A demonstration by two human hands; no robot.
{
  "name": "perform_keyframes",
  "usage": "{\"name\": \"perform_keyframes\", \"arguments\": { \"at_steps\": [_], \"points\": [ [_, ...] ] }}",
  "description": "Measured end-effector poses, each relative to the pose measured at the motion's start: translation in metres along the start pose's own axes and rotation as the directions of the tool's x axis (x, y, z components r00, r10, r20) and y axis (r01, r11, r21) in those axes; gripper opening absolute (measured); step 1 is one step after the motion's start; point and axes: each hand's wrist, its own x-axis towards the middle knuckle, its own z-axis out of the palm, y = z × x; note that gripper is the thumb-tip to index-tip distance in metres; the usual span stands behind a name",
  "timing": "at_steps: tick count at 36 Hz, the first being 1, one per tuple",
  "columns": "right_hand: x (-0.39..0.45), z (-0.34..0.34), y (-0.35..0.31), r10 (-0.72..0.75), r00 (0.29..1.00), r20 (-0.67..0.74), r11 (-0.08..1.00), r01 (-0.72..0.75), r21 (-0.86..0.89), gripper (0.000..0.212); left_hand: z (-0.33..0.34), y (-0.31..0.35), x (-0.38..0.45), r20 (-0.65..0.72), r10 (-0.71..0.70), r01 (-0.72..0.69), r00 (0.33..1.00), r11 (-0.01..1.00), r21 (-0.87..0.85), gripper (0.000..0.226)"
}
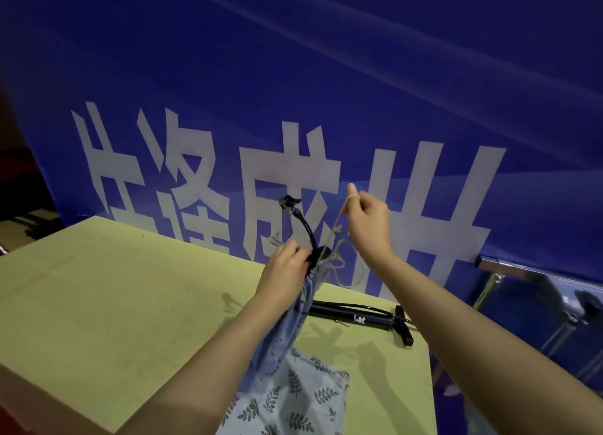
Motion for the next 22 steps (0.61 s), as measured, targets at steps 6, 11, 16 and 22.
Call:
{"name": "perform_keyframes", "arguments": {
  "at_steps": [6, 11, 16, 22],
  "points": [
    [0.012, 0.009, -0.020, -0.091, 0.995, 0.038, 0.995, 0.092, -0.039, 0.049, 0.000, -0.006, -0.006, 0.048, -0.065, 0.063, 0.997, 0.997, 0.043, 0.031],
    [0.010, 0.015, -0.022, -0.068, 0.997, 0.040, 0.998, 0.068, -0.005, 0.050, -0.009, -0.002, -0.010, 0.006, -0.023, 0.022, 1.000, 0.997, 0.074, 0.045],
    [0.008, 0.018, -0.029, -0.073, 0.994, 0.082, 0.997, 0.074, -0.006, 0.046, -0.011, 0.000, -0.012, 0.002, 0.084, -0.082, 0.996, 0.967, 0.241, 0.045],
    [0.002, 0.009, -0.028, -0.153, 0.976, 0.153, 0.982, 0.167, -0.084, 0.016, -0.015, 0.009, 0.007, -0.029, 0.014, -0.003, 0.999, 0.945, 0.328, 0.005]
  ]
}}
